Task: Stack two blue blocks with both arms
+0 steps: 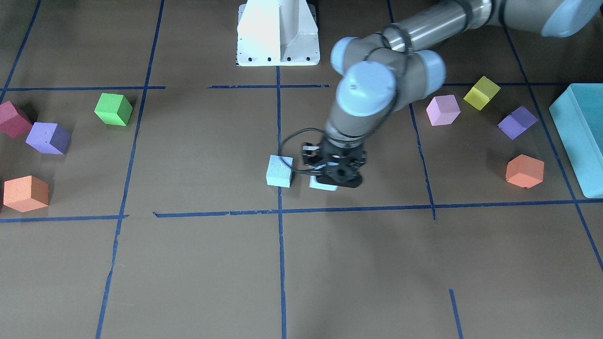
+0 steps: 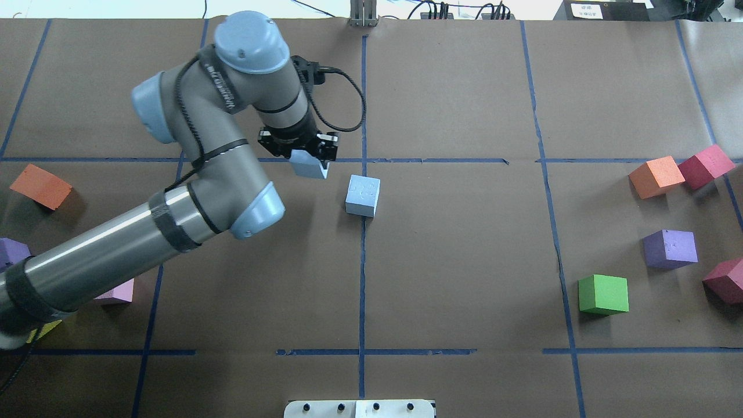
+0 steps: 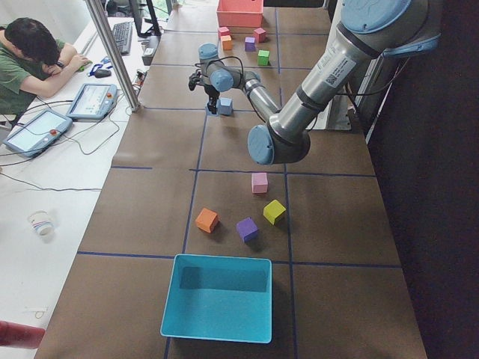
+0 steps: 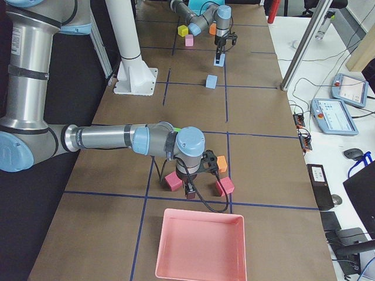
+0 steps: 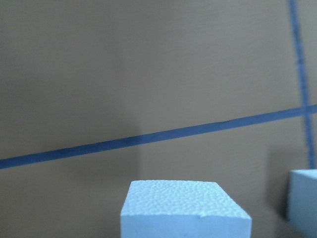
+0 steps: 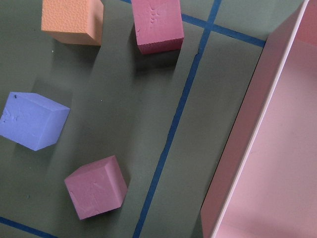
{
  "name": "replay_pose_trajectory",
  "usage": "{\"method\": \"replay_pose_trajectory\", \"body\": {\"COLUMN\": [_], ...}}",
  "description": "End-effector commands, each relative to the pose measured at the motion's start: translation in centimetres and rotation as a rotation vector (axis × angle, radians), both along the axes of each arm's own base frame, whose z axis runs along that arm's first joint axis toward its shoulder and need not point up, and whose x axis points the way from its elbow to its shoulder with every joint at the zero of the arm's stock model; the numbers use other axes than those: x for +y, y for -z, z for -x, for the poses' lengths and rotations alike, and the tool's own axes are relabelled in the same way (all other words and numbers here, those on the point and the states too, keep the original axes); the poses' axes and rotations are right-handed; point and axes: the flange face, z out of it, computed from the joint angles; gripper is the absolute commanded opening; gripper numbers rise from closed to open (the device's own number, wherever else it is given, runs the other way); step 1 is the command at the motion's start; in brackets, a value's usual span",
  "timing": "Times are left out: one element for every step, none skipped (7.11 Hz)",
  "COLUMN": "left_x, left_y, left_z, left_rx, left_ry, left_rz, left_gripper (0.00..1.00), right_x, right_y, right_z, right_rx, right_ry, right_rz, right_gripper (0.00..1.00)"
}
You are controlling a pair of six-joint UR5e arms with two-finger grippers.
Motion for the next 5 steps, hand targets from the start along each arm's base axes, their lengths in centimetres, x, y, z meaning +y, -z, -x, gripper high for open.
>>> {"method": "replay_pose_trajectory", "body": {"left_x": [1.8, 2.4, 3.3, 3.4, 3.4], "left_y": [4.2, 4.3, 4.0, 3.9, 3.7], "left_z": [-5.3, -5.7, -6.5, -6.7, -6.8], "left_rx": [-0.012, -0.009, -0.013, -0.015, -0.019], "left_ry": [0.007, -0.001, -0.016, -0.018, -0.018], "left_rz": [-0.007, -0.007, -0.005, -0.003, -0.002], "left_gripper": [0.28, 0.29, 0.29, 0.30, 0.32], "right_x": [0.0, 0.0, 0.0, 0.0, 0.0], "right_y": [0.0, 0.0, 0.0, 0.0, 0.0], "right_z": [0.0, 0.0, 0.0, 0.0, 0.0], "right_rx": [0.000, -0.002, -0.002, -0.002, -0.003], "right_ry": [0.000, 0.000, 0.000, 0.000, 0.000], "right_rz": [0.000, 0.000, 0.000, 0.000, 0.000], "right_gripper": [1.00, 1.00, 1.00, 1.00, 1.00]}}
